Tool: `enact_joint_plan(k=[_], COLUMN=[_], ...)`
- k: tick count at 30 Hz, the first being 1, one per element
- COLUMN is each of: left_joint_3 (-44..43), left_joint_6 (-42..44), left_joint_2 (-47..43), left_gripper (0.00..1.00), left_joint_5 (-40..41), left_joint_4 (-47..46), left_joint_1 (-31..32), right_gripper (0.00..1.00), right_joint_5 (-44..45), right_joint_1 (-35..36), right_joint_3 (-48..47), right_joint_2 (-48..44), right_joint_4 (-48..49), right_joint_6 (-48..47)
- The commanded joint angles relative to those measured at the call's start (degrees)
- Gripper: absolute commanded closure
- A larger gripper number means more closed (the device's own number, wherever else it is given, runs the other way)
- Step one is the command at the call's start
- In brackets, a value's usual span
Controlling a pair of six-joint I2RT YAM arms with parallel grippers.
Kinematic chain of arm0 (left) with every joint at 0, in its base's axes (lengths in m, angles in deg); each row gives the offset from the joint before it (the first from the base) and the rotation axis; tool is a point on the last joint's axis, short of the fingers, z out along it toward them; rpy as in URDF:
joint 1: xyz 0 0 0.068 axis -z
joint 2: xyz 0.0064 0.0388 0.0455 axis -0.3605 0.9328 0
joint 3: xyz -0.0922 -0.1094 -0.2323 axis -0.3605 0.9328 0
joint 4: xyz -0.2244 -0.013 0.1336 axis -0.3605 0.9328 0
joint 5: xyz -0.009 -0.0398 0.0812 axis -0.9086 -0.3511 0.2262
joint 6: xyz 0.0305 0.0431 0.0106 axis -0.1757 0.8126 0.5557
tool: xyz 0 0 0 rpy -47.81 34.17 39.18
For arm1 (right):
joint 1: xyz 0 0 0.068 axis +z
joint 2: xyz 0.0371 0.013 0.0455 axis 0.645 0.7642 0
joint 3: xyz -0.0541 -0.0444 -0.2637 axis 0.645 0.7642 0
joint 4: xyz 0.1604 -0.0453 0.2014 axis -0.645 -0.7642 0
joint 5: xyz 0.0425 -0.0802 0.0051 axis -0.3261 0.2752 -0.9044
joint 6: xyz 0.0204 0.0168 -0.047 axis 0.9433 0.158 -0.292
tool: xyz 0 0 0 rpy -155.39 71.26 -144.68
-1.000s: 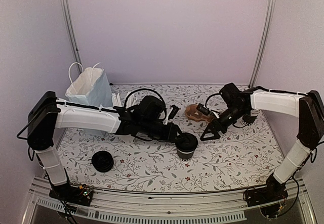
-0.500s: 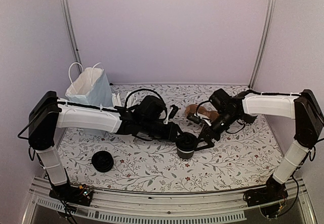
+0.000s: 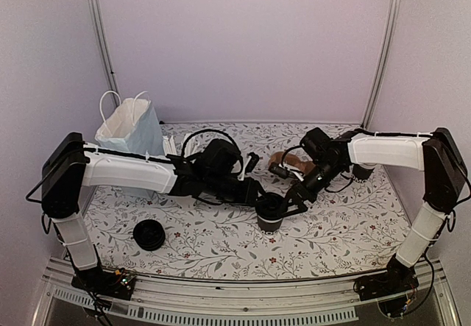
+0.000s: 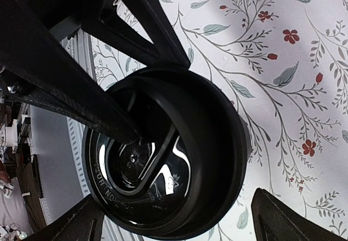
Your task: Pack the takeout coffee
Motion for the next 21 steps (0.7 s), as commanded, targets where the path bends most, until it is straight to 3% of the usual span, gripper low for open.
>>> enact_joint_plan(k=[1, 10, 13, 16, 21], left_joint_3=[1.5, 1.9, 2.5, 3.2, 2.0], left_joint_6=[0.8, 0.9, 0.8, 0.7, 2.6], left_joint_2=[3.4, 4.1, 4.3, 4.2, 2.7], left_gripper=[0.58, 0.58, 0.58, 0.58, 0.57], left_joint_5=[0.1, -0.2, -0.4, -0.4, 0.7], left_joint_4=[7.5, 7.6, 7.6, 7.4, 7.3], left_joint_1=[1.0, 1.0, 1.0, 1.0, 1.0], right_gripper=[0.04, 0.04, 0.04, 0.05, 0.05], right_joint_5=[5.1, 29.3, 32.8, 30.5, 18.2], right_joint_1=[0.7, 2.1, 2.1, 2.1, 2.1], right_joint_3=[-1.4, 2.5, 3.6, 3.2, 2.6], right_joint_2=[2.3, 7.2, 8.8, 8.8, 3.7], right_joint_4=[2.9, 3.8, 4.7, 4.7, 4.4], right_joint_6=[2.1, 2.1, 1.6, 1.4, -1.0])
